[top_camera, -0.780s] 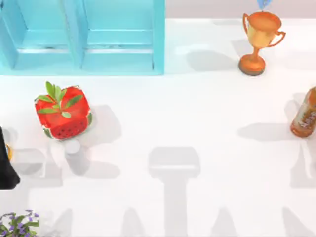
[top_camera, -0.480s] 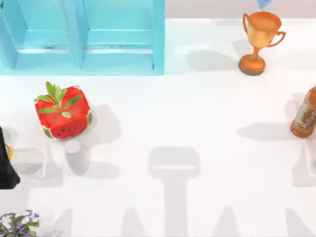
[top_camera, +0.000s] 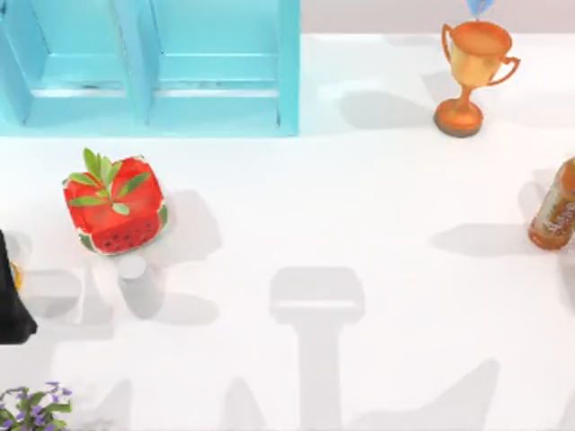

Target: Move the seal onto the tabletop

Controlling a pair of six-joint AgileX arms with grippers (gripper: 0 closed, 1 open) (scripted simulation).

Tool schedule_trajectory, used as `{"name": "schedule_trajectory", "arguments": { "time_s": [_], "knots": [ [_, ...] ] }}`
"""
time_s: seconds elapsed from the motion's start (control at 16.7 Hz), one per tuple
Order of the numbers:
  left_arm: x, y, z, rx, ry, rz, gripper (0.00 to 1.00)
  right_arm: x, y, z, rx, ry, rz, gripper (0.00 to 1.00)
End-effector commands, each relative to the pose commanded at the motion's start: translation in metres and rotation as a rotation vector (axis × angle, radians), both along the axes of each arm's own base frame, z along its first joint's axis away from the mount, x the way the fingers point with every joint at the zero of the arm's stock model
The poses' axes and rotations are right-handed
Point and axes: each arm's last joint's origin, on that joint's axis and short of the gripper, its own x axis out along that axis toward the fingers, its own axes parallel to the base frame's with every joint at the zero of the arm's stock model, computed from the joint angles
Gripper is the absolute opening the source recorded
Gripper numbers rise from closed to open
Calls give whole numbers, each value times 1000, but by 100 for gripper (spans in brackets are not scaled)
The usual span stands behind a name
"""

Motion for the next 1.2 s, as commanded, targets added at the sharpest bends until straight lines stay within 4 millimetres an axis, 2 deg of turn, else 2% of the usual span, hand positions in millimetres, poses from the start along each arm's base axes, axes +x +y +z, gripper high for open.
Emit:
{"name": "schedule_trajectory", "arguments": {
  "time_s": [0.3,0.66,0.9,1.2],
  "knots": [
    [0,0,0,0,0,0,100,57,-41,20,36,449,-31,100],
    [0,0,0,0,0,0,100,108,-96,11,150,816,-14,100],
    [0,0,0,0,0,0,100,120,-114,6,194,907,-3,100],
    [0,0,0,0,0,0,100,120,-113,6,192,907,0,100]
  ]
}}
